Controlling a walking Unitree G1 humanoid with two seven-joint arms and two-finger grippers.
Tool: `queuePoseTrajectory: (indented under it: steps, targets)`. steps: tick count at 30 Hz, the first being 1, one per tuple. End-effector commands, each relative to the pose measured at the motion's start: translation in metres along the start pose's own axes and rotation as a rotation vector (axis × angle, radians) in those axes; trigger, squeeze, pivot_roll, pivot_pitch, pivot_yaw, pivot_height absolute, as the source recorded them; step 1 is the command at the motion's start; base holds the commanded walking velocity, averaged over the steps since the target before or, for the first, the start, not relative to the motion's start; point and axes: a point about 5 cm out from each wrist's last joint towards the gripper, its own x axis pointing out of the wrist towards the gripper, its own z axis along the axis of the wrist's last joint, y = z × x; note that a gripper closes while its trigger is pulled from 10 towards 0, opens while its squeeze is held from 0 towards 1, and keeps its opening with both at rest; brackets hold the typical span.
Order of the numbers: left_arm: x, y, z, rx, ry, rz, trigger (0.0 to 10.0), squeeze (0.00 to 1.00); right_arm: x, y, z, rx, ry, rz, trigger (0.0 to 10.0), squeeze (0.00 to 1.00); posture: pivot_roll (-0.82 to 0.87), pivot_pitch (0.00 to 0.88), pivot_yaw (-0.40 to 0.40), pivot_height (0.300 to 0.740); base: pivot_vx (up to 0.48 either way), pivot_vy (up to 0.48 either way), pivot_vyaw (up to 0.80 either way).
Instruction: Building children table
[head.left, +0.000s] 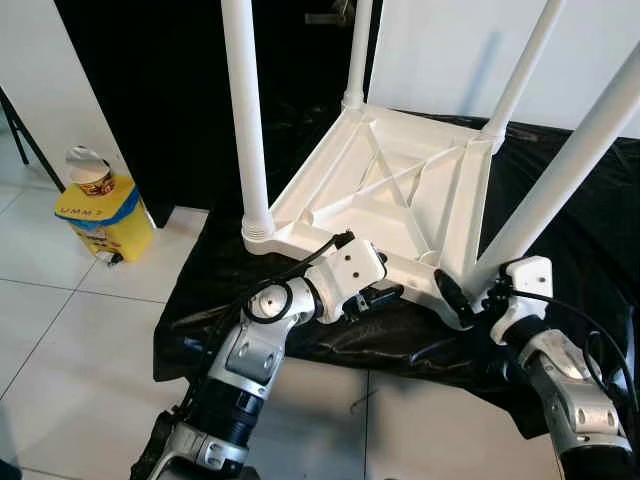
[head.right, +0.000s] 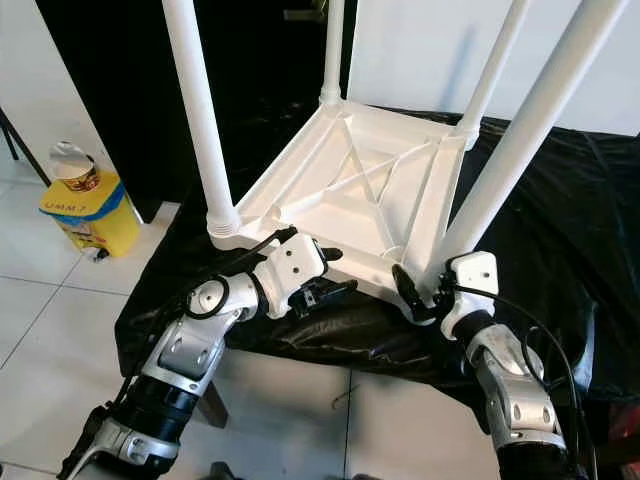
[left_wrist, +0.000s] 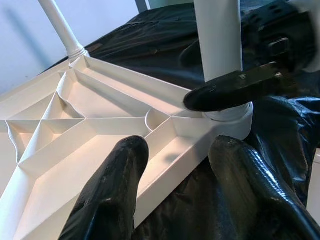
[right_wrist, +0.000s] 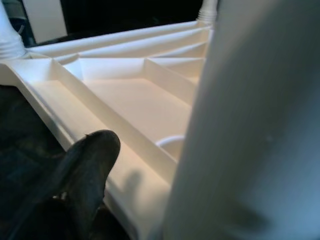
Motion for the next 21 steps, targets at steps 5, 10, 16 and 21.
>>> queuePoseTrajectory:
  steps: [5, 10, 16, 21]
  targets:
    - [-0.001, 0.006, 0.000, 0.010, 0.004, 0.146, 10.0, 0.00, -0.001, -0.005, -0.011, -0.028, 0.046, 0.038, 0.0, 0.00, 0.00, 0.000, -0.090, 0.740, 0.000, 0.000, 0.00]
    - [-0.002, 0.006, 0.000, 0.008, 0.006, 0.149, 10.0, 0.00, -0.003, -0.009, -0.015, -0.024, 0.061, 0.042, 0.0, 0.00, 0.00, 0.000, -0.092, 0.740, 0.000, 0.000, 0.00]
    - [-0.002, 0.005, 0.000, 0.009, 0.006, 0.147, 10.0, 0.00, -0.003, -0.012, -0.018, -0.016, 0.079, 0.004, 10.0, 0.00, 0.00, 0.000, -0.086, 0.740, 0.000, 0.000, 0.00]
    - [-0.003, 0.005, 0.000, 0.010, 0.006, 0.141, 10.0, 0.00, -0.001, -0.009, -0.020, -0.006, 0.085, -0.053, 10.0, 0.00, 0.00, 0.000, -0.080, 0.740, 0.000, 0.000, 0.00]
